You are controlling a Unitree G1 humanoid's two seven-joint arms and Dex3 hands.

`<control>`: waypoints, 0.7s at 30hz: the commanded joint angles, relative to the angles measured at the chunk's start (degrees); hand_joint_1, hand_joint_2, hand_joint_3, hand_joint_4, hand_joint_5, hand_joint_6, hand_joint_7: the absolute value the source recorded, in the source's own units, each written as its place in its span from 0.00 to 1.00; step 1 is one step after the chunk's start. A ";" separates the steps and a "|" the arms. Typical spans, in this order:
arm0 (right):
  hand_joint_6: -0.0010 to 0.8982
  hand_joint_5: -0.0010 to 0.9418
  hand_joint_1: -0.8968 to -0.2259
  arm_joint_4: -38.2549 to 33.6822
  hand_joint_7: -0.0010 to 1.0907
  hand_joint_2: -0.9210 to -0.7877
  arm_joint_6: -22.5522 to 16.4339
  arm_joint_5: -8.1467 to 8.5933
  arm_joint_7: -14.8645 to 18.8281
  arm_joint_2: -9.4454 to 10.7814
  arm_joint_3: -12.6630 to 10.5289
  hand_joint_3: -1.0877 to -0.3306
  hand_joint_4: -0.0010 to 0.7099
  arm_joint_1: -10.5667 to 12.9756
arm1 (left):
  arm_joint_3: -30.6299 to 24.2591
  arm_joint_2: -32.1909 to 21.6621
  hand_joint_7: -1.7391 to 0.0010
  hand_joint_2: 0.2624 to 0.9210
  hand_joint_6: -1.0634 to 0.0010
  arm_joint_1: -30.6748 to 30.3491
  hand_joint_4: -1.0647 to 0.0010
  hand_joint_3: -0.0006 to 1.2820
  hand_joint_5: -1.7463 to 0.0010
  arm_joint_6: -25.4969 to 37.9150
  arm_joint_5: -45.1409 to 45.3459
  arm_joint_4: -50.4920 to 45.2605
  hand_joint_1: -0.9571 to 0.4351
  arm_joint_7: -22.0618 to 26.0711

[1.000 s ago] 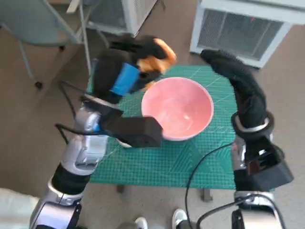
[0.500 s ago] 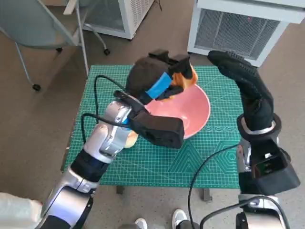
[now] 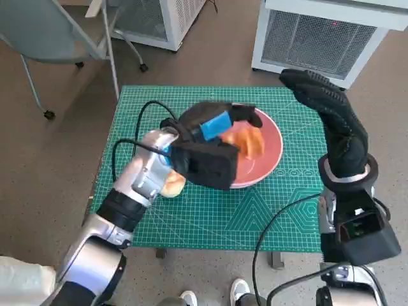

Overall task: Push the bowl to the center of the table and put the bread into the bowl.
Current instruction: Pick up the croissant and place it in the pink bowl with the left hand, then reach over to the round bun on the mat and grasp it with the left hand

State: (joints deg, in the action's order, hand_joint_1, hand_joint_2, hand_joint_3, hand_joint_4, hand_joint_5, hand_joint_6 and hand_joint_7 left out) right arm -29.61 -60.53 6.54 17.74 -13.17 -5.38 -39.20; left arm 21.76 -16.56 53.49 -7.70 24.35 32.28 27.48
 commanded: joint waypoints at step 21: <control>0.11 0.00 0.52 -1.16 0.41 0.00 -0.05 0.83 -0.29 0.50 0.54 0.37 0.38 0.96 | -17.53 -16.81 0.97 0.95 0.65 -19.00 0.77 0.00 0.99 -14.90 -8.59 -23.77 0.46 -4.74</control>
State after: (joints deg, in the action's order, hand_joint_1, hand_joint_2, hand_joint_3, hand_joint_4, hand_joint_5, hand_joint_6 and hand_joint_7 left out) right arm -29.86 -60.64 6.80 17.37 -12.98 -5.03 -39.00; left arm 6.30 -30.69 36.67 -20.96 17.49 10.77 21.85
